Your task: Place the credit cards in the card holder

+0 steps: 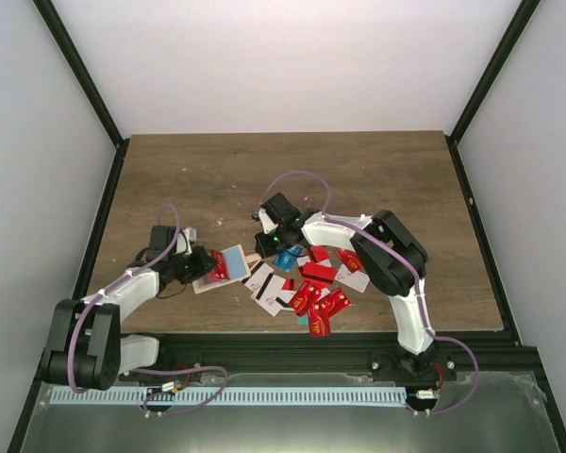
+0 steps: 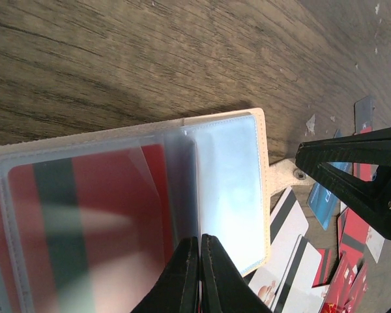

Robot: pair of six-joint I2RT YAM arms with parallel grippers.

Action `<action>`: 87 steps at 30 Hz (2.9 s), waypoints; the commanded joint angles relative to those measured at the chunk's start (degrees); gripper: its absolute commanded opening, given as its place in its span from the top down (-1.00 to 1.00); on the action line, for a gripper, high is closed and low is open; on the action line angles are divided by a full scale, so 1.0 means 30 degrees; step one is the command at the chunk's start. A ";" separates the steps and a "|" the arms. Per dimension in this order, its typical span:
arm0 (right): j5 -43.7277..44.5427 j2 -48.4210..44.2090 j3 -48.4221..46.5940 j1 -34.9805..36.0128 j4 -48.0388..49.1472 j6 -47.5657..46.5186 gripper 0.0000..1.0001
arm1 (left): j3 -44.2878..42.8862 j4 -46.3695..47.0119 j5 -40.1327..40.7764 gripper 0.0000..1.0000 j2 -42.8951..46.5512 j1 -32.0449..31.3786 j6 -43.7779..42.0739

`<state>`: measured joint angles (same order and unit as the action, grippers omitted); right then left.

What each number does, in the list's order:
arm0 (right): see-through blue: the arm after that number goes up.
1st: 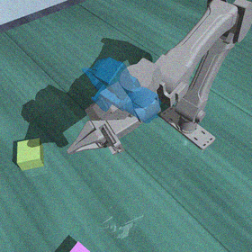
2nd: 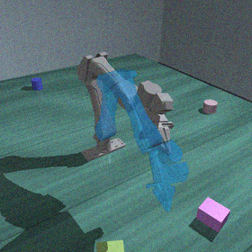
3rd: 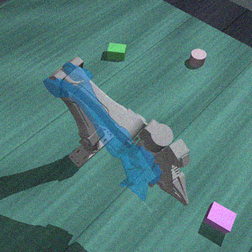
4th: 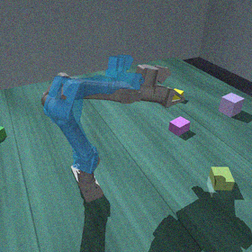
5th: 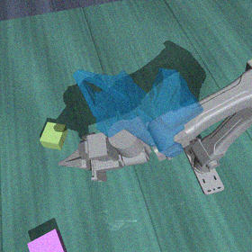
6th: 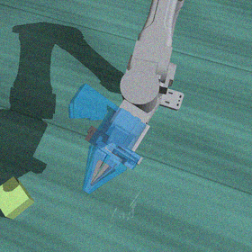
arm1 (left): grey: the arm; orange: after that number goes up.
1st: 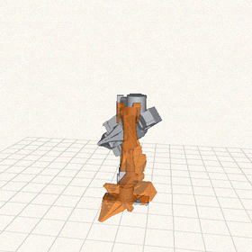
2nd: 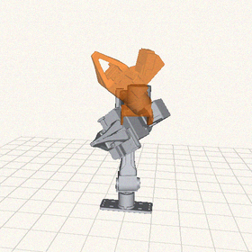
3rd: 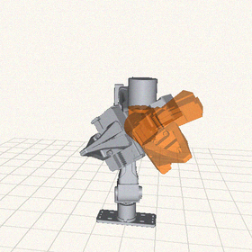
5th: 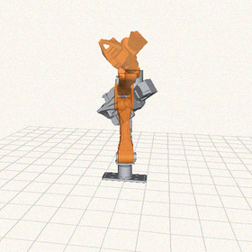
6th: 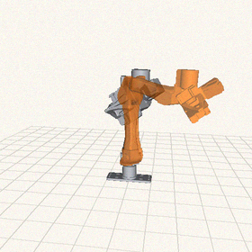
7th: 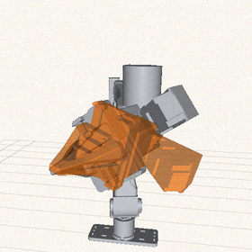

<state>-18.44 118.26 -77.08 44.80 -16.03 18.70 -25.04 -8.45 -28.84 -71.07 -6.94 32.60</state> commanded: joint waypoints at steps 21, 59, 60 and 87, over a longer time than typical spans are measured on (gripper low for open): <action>-0.0934 0.0493 0.0262 0.0068 -0.0009 0.0109 0.99 | 0.1884 0.4996 -0.1853 0.92 -0.1758 0.0065 0.0624; -0.0684 0.0550 0.0110 0.0127 0.0069 0.0593 0.99 | -0.1151 -0.2039 0.2413 0.05 -0.0425 -0.1572 -0.0151; -0.0685 0.0547 0.0090 0.0141 0.0063 0.0591 0.99 | -0.1173 -0.2185 0.2396 0.03 -0.0389 -0.1578 -0.0196; -0.0886 0.0542 0.0176 0.0127 0.0186 0.0446 0.99 | -0.1937 -0.2097 0.3381 0.02 -0.2714 -0.3466 0.0326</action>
<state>-20.38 118.67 -76.75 44.82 -15.75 20.36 -30.76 -14.48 -19.16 -77.23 -16.71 32.91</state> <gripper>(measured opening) 0.019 0.490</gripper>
